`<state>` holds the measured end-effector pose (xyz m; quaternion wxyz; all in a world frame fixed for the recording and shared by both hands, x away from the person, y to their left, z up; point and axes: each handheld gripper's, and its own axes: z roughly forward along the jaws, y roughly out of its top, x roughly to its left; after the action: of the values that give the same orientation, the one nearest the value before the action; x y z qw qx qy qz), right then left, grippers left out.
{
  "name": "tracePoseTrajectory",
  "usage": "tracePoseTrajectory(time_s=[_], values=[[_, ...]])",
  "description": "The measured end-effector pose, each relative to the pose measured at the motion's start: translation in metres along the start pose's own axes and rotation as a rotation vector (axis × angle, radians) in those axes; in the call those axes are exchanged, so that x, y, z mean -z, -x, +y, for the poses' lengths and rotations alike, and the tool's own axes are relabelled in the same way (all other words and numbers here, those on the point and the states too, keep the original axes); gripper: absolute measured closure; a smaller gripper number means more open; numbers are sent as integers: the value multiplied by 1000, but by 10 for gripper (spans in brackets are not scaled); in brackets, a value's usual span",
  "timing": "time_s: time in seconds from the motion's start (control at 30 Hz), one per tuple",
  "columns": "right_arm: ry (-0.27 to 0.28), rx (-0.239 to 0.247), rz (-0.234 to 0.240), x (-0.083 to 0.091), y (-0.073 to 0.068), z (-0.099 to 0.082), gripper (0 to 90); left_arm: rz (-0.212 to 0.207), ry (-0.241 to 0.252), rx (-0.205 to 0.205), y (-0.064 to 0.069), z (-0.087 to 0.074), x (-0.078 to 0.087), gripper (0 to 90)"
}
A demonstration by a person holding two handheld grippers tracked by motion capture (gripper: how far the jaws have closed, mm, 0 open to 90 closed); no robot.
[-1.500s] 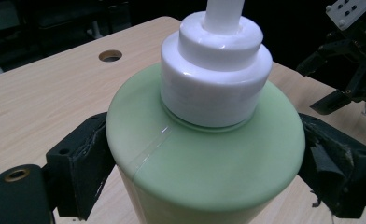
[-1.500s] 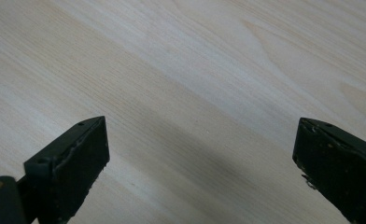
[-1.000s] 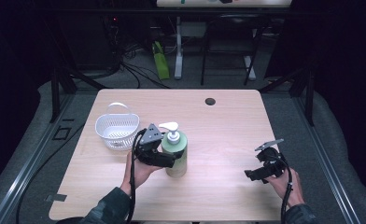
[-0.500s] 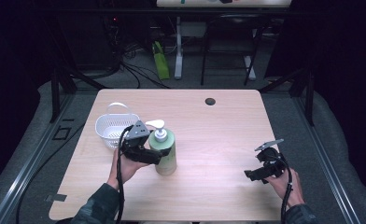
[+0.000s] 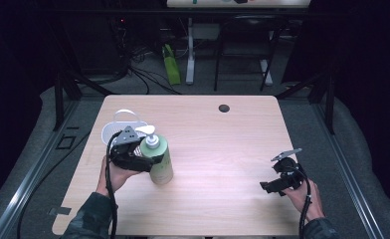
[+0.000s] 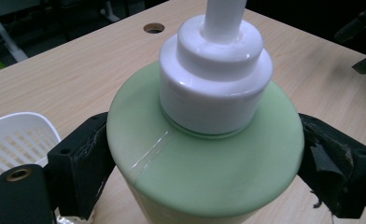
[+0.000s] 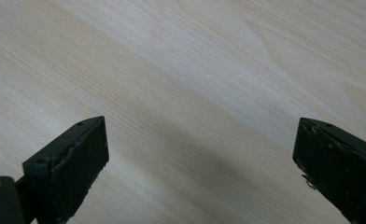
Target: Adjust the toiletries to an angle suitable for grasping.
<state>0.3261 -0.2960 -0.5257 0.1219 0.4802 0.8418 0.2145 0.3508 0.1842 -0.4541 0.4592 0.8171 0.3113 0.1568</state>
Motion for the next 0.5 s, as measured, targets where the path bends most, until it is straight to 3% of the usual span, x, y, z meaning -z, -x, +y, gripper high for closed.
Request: tracePoseTrajectory(time_s=[0.5], values=[[-1,-3,0,0,0,0,35,-3,-5,-1,-7,-6,12,119]])
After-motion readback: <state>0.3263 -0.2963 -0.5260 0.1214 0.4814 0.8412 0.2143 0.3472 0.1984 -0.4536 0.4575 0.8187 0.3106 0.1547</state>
